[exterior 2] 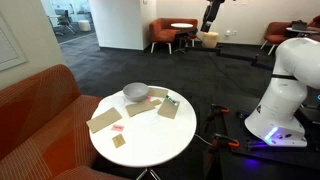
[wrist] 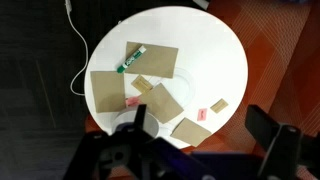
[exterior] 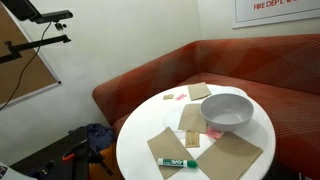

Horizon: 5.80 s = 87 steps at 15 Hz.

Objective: Move the bowl to the left.

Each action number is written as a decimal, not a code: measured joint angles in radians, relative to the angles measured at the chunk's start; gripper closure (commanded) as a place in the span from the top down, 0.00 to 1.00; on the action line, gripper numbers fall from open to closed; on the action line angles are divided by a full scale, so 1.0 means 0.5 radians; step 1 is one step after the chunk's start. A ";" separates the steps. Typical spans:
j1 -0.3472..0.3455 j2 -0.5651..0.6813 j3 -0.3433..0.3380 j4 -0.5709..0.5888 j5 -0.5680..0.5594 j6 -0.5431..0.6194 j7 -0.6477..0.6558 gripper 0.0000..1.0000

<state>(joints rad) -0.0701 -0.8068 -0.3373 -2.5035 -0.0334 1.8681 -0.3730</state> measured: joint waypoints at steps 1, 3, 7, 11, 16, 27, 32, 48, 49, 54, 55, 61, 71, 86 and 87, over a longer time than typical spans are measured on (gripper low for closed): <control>0.000 0.000 0.000 0.000 0.000 0.000 0.000 1.00; 0.000 0.000 0.000 0.000 0.000 0.000 0.000 1.00; 0.000 0.000 0.000 0.000 0.000 0.000 0.000 1.00; 0.000 0.002 0.001 0.000 0.001 0.005 0.000 1.00; 0.002 0.085 0.027 0.000 -0.003 0.140 0.000 1.00; 0.065 0.704 0.180 0.027 -0.139 0.876 -0.131 1.00; 0.056 1.006 0.269 0.067 -0.295 1.181 -0.138 1.00; 0.003 1.706 0.371 0.096 -0.534 1.951 0.098 1.00; 0.003 1.754 0.380 0.111 -0.538 1.970 0.098 1.00; 0.014 1.978 0.427 0.233 -0.564 1.981 0.098 1.00; 0.020 2.024 0.427 0.266 -0.593 1.981 0.104 1.00; 0.075 2.322 0.372 0.514 -0.797 1.981 0.256 1.00; 0.129 2.779 0.333 0.910 -0.811 1.979 0.287 1.00; 0.102 2.928 0.378 0.978 -0.762 1.982 0.283 0.66; 0.094 2.944 0.385 0.990 -0.756 1.982 0.283 0.56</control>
<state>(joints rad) -0.0230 0.6652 -0.1446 -2.0087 -0.4116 2.8591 -0.2316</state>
